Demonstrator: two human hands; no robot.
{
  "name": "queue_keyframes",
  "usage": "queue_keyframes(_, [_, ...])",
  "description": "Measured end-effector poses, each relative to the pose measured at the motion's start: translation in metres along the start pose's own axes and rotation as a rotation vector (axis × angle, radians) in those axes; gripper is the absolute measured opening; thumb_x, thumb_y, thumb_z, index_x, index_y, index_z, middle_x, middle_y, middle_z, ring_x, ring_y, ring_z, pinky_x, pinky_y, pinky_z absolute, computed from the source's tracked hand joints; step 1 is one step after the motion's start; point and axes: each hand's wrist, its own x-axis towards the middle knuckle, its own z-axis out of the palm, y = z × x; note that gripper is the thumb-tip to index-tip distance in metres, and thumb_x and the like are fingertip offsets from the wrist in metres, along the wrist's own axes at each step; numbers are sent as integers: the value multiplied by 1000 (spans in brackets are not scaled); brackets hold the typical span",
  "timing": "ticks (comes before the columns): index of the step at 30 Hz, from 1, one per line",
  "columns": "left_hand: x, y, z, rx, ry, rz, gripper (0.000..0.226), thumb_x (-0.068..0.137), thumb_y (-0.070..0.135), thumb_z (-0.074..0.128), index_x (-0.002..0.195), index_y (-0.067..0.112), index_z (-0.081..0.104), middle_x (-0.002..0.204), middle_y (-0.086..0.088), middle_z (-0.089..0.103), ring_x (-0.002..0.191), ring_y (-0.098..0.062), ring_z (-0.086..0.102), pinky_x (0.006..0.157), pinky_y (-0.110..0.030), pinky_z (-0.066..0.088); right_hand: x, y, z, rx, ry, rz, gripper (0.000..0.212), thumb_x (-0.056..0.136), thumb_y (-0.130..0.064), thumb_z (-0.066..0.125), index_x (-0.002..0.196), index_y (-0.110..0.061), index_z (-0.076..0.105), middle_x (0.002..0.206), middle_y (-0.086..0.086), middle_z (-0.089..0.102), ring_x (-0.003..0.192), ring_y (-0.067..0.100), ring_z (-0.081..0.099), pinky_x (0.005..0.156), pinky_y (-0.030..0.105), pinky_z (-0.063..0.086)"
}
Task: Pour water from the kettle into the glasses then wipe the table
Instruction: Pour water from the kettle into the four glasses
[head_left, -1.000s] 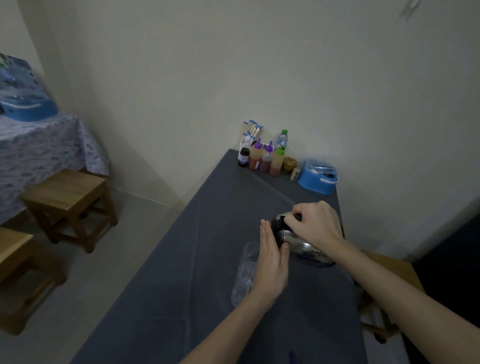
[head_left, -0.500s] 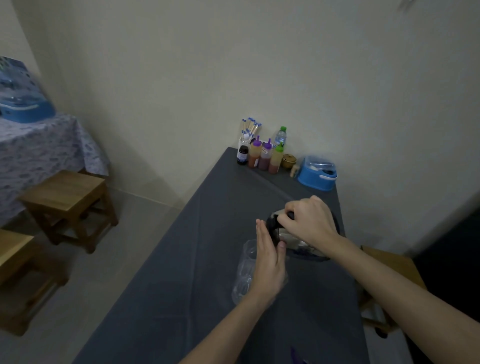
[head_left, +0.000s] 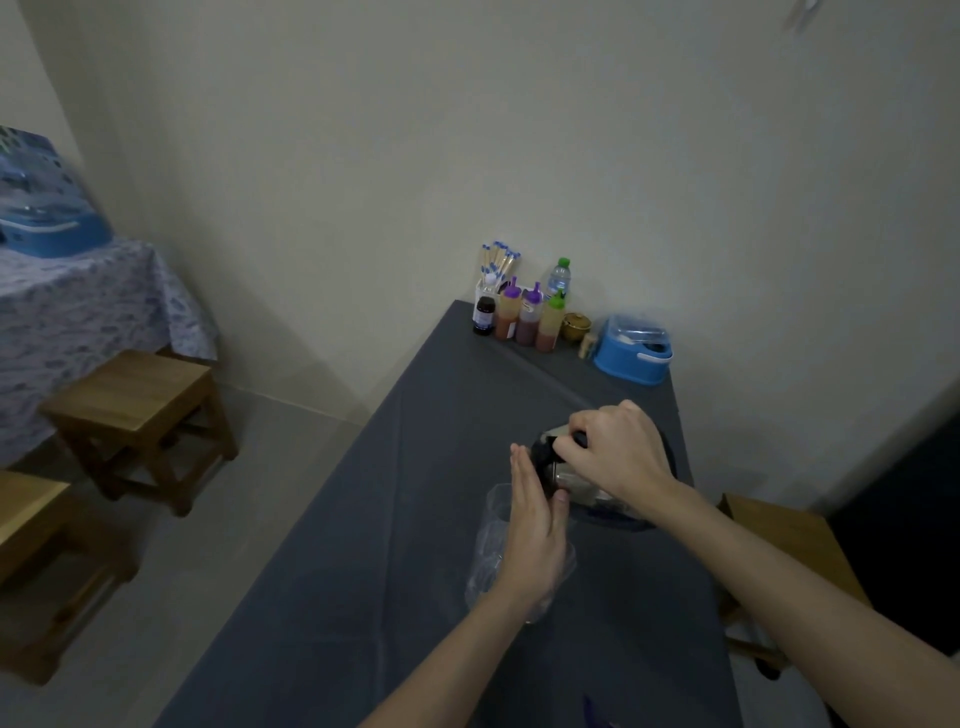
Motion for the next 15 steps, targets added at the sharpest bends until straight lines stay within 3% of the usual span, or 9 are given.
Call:
queue_keyframes(5, [3, 0, -5, 74, -68, 23, 65, 103, 27, 31, 149, 16, -14, 158, 6, -17, 147, -8, -11, 119, -23, -1, -10, 5, 1, 19, 4, 92, 30, 80, -31, 52, 51, -22, 48, 45, -7, 43, 44, 13, 35, 64, 30, 30])
queue_keyframes(9, [7, 5, -7, 131, -154, 61, 66, 103, 26, 32, 149, 15, -14, 153, 11, -20, 145, -6, -15, 117, -20, -4, -22, 16, 2, 126, 33, 231, 32, 82, -28, 57, 53, -14, 62, 46, -1, 56, 46, 13, 45, 66, 30, 34])
queue_keyframes(15, [13, 21, -5, 298, -269, 146, 64, 103, 28, 28, 150, 12, -13, 158, 2, -20, 143, -8, -20, 116, -21, -7, -43, 34, -1, 363, 117, 487, 29, 81, -33, 59, 57, -19, 66, 50, -1, 62, 52, 11, 58, 57, 33, 50])
